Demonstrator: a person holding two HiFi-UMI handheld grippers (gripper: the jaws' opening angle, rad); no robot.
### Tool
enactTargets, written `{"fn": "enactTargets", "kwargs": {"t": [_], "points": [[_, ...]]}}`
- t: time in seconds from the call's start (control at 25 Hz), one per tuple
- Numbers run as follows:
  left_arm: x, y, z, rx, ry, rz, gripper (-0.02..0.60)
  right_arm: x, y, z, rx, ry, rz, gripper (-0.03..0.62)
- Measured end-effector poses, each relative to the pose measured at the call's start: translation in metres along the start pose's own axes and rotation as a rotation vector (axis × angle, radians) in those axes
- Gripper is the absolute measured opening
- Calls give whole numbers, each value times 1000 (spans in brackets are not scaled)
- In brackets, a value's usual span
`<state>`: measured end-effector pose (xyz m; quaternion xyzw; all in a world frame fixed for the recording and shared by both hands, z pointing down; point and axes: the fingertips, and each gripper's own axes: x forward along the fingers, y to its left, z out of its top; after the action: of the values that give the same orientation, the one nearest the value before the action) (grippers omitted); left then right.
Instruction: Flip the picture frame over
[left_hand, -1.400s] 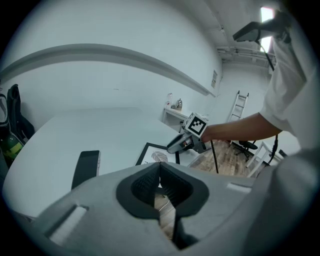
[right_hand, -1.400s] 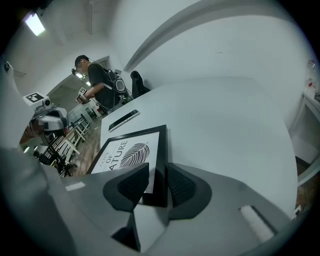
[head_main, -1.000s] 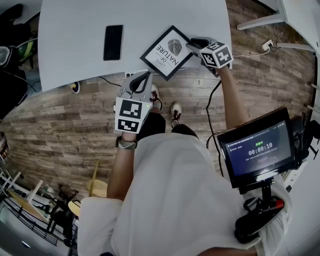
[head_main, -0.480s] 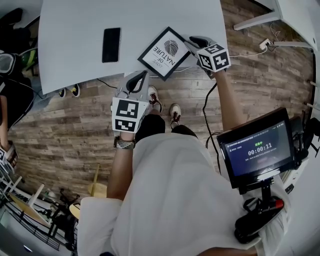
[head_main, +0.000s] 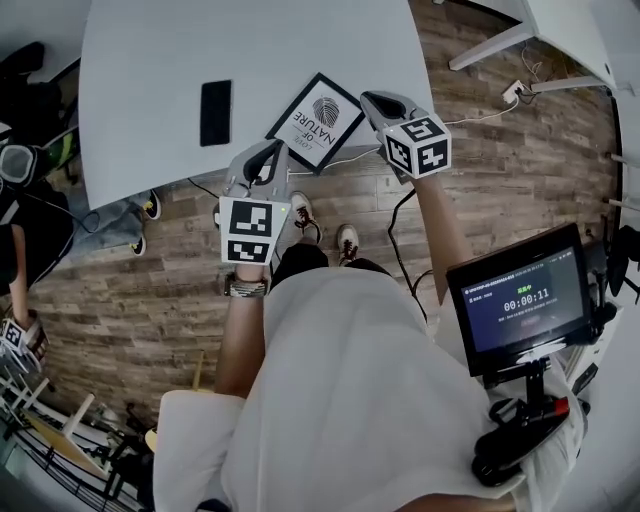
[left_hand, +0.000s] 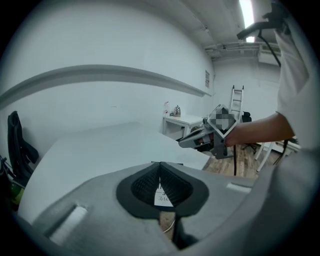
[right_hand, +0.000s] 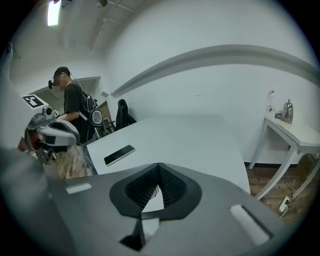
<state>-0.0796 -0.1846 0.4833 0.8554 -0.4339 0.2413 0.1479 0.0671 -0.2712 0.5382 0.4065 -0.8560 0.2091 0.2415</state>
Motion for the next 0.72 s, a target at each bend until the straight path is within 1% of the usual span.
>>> {"fn": "enactTargets", "kwargs": {"t": [0.04,0.24,0.48,0.6,0.72], "points": [[-4,-2,9,21,-10,11,6,-11,3,7,-3,-15,-6,3],[-12,3,42,61,-66,50,6,-43,12,39,-17,-96,-32,3],[-19,12,79,103,-127,102,6,-73,22,79,-48,-179,-30,3],[-24,13,93,124,-157,115,6,-90,26,98,-104,-213,-52,3],[-33,9,116,132,-200,128,6,-112,31,123,-160,-256,-85,3]]}}
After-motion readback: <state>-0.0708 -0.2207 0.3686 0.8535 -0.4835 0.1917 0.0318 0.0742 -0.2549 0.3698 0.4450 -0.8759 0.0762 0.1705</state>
